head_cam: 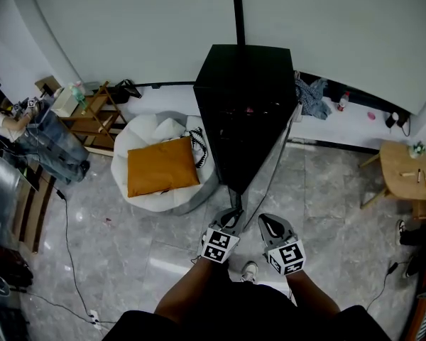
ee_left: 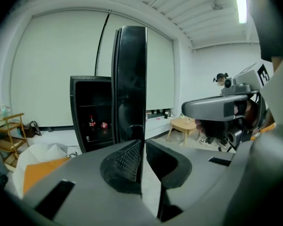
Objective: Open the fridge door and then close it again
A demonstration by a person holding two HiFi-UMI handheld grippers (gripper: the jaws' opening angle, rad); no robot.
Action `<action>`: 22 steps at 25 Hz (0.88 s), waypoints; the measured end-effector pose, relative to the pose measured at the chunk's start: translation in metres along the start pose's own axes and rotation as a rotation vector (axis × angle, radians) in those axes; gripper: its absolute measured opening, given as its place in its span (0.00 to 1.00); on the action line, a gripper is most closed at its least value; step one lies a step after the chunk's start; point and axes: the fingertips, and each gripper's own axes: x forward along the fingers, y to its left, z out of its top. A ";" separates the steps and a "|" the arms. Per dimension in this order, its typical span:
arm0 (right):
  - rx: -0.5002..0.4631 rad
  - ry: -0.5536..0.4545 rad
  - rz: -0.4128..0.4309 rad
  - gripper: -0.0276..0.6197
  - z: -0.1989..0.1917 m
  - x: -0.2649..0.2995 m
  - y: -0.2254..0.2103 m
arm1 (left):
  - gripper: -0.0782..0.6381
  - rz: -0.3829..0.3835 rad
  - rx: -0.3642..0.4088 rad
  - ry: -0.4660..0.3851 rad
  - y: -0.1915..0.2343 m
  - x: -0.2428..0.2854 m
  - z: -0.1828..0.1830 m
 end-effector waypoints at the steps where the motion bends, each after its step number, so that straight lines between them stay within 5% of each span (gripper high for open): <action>1: 0.003 0.001 -0.005 0.07 -0.001 -0.001 -0.001 | 0.18 -0.028 -0.004 -0.001 -0.005 0.000 0.000; 6: 0.013 -0.003 -0.023 0.07 -0.001 -0.006 -0.004 | 0.15 -0.123 0.039 -0.015 -0.027 -0.005 0.005; 22: 0.058 -0.015 0.007 0.07 -0.001 -0.008 -0.015 | 0.14 0.037 -0.053 -0.110 0.015 -0.040 0.025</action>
